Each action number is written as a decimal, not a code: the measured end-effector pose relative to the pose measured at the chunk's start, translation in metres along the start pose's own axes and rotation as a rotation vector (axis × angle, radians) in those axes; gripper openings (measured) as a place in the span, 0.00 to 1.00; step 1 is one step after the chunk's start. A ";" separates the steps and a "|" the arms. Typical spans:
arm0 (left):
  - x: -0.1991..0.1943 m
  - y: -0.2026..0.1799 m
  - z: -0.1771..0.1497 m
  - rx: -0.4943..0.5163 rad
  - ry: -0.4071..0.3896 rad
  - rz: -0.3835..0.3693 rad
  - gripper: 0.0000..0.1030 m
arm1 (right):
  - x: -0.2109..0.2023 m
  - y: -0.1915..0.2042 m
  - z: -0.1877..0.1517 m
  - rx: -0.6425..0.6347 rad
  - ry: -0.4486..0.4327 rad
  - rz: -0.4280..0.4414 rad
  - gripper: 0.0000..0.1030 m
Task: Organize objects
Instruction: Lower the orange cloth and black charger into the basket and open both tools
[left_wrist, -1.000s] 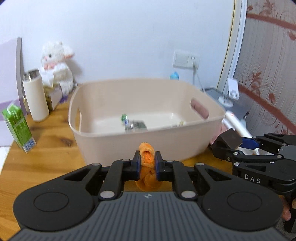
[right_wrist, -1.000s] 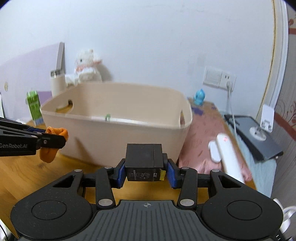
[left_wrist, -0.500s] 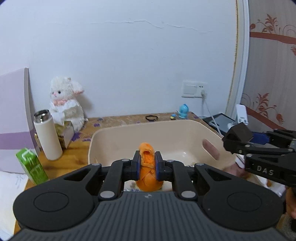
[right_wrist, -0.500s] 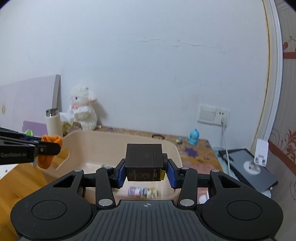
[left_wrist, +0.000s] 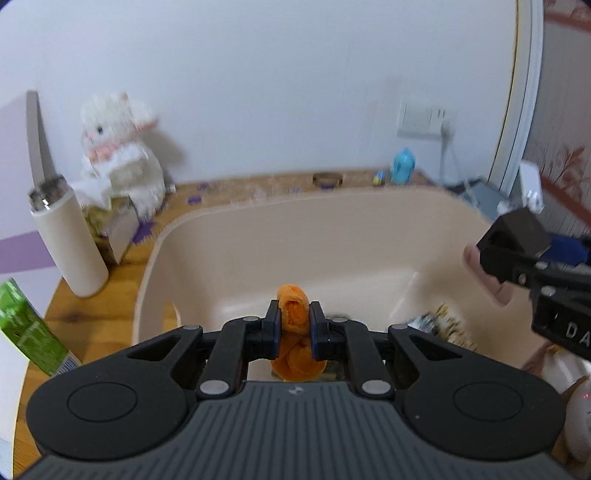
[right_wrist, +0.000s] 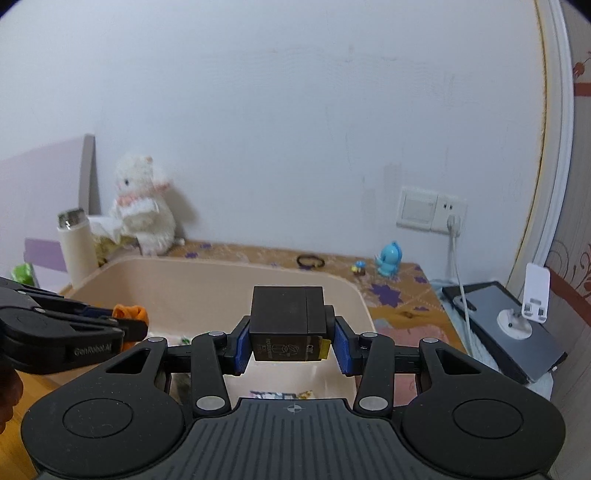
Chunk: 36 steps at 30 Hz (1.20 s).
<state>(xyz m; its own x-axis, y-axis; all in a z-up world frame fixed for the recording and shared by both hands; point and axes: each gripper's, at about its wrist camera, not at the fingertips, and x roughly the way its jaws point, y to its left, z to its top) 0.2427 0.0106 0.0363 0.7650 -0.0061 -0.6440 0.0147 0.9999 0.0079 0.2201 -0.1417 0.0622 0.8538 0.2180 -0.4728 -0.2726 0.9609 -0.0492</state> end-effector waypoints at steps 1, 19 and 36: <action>0.006 0.000 -0.001 0.000 0.023 0.000 0.16 | 0.006 -0.001 -0.001 0.001 0.016 0.001 0.40; -0.008 -0.006 -0.002 -0.021 0.022 -0.025 0.72 | 0.018 0.015 -0.010 -0.065 0.078 -0.010 0.61; -0.088 -0.013 -0.028 0.011 -0.035 -0.029 0.73 | -0.050 0.018 -0.017 -0.062 0.069 -0.021 0.72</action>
<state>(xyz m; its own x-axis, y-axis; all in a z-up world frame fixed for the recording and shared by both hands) 0.1575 -0.0013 0.0712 0.7859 -0.0354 -0.6173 0.0437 0.9990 -0.0016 0.1650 -0.1381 0.0698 0.8276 0.1840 -0.5302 -0.2839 0.9522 -0.1127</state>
